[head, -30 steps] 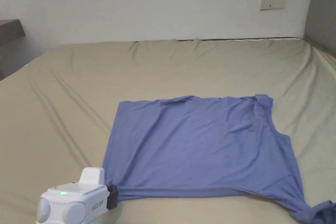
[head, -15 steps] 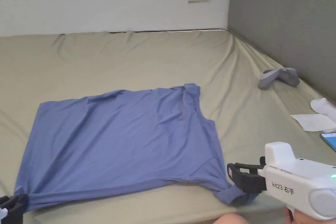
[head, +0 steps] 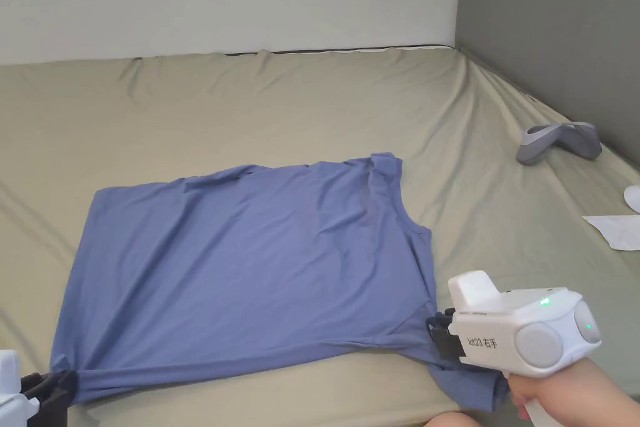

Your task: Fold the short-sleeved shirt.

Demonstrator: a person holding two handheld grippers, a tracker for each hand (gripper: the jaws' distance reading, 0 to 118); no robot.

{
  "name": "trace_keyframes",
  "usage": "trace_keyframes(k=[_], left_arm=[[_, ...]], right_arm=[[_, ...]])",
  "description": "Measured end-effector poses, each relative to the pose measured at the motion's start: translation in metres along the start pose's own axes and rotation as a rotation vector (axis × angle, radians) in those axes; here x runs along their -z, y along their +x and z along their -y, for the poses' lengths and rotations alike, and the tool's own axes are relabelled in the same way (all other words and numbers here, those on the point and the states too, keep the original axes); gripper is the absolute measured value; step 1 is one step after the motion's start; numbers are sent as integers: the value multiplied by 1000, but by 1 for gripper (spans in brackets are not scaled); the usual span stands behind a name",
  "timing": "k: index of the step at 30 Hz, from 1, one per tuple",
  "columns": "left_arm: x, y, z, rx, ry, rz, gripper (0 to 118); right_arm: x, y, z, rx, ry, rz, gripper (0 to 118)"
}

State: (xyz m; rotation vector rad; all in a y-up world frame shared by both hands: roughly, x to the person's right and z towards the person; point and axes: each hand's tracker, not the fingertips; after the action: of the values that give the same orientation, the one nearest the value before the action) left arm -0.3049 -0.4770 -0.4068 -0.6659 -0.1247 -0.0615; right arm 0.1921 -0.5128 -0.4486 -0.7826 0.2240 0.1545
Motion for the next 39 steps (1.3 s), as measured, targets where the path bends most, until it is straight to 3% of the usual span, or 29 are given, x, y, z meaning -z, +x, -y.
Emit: trace_keyframes(k=[12,20,23,30,39], left_arm=[[-43,-18,-2,-74,58,44,2],[-54,-27,-36,-81,90,38,0],[-41,-34,-69,-92,96,27,0],[30,-45,-137,-79,6,-19,0],[144,-50,-161,-94,-136,-73,0]], right_arm=[[-80,-6,10,71,104,-61,3],[-102,-7,-42,64,109,-40,3],[-90,-1,-78,60,98,-27,3],[-36,21,-160,153,25,-42,3],[91,29,-209,124,-102,57,3]])
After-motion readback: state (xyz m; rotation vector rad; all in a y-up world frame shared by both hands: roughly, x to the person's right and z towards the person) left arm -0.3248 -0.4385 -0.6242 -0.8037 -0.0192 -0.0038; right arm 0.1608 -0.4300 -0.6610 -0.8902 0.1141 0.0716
